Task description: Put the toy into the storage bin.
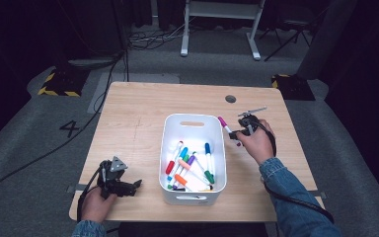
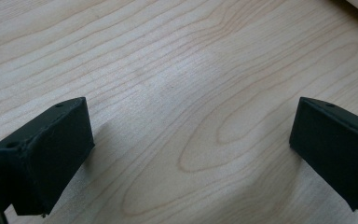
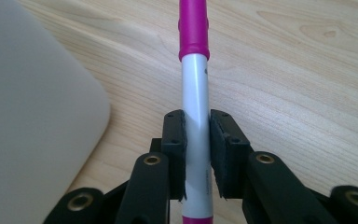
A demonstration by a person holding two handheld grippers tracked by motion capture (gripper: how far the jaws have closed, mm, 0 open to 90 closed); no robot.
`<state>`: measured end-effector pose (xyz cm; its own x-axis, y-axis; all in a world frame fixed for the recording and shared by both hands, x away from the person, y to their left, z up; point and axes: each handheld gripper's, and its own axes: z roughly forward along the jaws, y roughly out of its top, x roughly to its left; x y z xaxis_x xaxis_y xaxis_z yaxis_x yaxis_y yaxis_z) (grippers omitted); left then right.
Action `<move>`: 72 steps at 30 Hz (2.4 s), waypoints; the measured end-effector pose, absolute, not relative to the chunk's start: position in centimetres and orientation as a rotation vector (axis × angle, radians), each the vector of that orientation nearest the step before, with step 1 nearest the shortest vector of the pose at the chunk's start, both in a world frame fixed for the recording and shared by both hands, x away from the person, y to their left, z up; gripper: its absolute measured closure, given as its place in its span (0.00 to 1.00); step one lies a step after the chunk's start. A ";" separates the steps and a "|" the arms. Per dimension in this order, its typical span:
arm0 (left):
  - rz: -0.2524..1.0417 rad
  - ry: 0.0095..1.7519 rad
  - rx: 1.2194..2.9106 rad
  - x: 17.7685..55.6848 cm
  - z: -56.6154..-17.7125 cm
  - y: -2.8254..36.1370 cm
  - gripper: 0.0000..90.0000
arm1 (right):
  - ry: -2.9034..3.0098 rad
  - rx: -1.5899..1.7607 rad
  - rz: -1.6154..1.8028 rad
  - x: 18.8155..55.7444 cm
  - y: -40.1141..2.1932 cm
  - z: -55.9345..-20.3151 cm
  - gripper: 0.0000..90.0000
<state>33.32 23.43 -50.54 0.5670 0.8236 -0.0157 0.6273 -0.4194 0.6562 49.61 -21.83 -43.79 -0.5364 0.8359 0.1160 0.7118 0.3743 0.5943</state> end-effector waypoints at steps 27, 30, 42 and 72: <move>0.406 1.169 2.178 33.4 -50.6 23.3 0.00 | 2.429 1.246 1.167 42.3 -23.4 -35.6 0.86; 0.404 1.165 2.181 33.4 -50.6 23.3 0.00 | 2.441 1.219 1.185 41.4 -23.2 -35.0 0.86; 0.406 1.168 2.179 33.4 -50.6 23.3 0.00 | 2.525 1.100 1.222 38.2 -21.4 -33.4 0.86; 0.406 1.168 2.179 33.4 -50.6 23.3 0.00 | 2.788 0.827 1.344 33.2 -15.3 -33.5 0.86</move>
<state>33.36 23.27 -50.56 0.5605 0.8278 -0.0229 0.6355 -0.4122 0.6529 33.24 -15.26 -33.53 -0.8649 0.4230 0.2702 0.4748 0.5150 0.7137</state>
